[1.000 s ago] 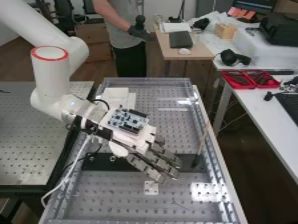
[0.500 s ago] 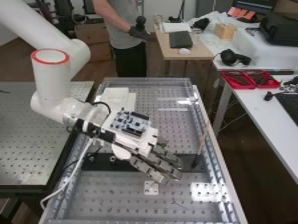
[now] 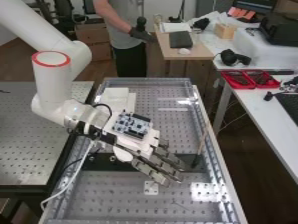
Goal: Grab the pcb board and place it in the clear container
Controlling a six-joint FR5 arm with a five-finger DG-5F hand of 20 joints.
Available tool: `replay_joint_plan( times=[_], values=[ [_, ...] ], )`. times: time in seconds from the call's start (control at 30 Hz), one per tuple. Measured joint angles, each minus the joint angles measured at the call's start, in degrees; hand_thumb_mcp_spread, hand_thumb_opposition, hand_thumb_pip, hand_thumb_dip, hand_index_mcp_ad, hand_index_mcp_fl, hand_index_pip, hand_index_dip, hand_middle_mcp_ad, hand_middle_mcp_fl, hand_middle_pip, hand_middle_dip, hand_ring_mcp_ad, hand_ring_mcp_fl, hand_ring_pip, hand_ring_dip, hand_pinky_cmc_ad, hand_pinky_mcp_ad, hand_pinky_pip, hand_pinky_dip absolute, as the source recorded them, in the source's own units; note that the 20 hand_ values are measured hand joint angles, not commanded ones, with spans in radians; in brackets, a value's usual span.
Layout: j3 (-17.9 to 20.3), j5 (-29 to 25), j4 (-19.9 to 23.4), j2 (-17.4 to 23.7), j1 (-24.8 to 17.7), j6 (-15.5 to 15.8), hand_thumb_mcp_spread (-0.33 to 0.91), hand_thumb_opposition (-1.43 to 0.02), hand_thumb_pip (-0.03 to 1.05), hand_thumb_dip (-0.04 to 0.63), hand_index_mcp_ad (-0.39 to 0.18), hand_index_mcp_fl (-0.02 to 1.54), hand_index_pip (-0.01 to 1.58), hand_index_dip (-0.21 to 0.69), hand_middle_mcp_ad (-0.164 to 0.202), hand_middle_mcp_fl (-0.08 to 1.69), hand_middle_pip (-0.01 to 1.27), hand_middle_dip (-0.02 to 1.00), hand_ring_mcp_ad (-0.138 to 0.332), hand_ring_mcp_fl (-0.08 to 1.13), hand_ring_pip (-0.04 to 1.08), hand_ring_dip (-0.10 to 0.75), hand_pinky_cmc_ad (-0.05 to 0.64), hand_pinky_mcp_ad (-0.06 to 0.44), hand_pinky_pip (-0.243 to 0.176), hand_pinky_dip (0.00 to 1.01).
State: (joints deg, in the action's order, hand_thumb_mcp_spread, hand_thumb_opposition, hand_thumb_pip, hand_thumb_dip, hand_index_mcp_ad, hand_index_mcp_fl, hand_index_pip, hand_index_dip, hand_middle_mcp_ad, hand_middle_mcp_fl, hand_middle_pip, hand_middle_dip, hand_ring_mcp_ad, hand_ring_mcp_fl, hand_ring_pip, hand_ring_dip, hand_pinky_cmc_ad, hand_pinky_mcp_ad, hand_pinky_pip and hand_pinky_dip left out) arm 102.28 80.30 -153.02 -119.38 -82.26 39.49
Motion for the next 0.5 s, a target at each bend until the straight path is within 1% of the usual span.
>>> replay_joint_plan(
  times=[0.33, 0.43, 0.5],
  values=[
    [0.3, 0.4, -0.3, 0.0, 0.4, 0.7, 0.64, -0.85, 0.39, 0.302, -0.147, 0.18, 1.31, 0.330, -0.031, 0.19, 0.14, 0.19, 0.098, 0.06, 0.10, 0.056, 0.328, 0.147, -0.026, 0.15],
    [0.6, 0.4, -0.2, 0.1, 0.6, 0.8, 0.65, -0.85, 0.39, 0.298, -0.147, 0.19, 1.35, 0.328, -0.031, 0.19, 0.14, 0.19, 0.101, 0.06, 0.10, 0.056, 0.328, 0.147, -0.026, 0.15],
    [0.6, 0.3, -0.1, 0.1, 0.6, 0.8, 0.65, -0.85, 0.39, 0.298, -0.147, 0.19, 1.34, 0.330, -0.031, 0.18, 0.14, 0.19, 0.101, 0.06, 0.10, 0.056, 0.328, 0.147, -0.026, 0.15]
  ],
)
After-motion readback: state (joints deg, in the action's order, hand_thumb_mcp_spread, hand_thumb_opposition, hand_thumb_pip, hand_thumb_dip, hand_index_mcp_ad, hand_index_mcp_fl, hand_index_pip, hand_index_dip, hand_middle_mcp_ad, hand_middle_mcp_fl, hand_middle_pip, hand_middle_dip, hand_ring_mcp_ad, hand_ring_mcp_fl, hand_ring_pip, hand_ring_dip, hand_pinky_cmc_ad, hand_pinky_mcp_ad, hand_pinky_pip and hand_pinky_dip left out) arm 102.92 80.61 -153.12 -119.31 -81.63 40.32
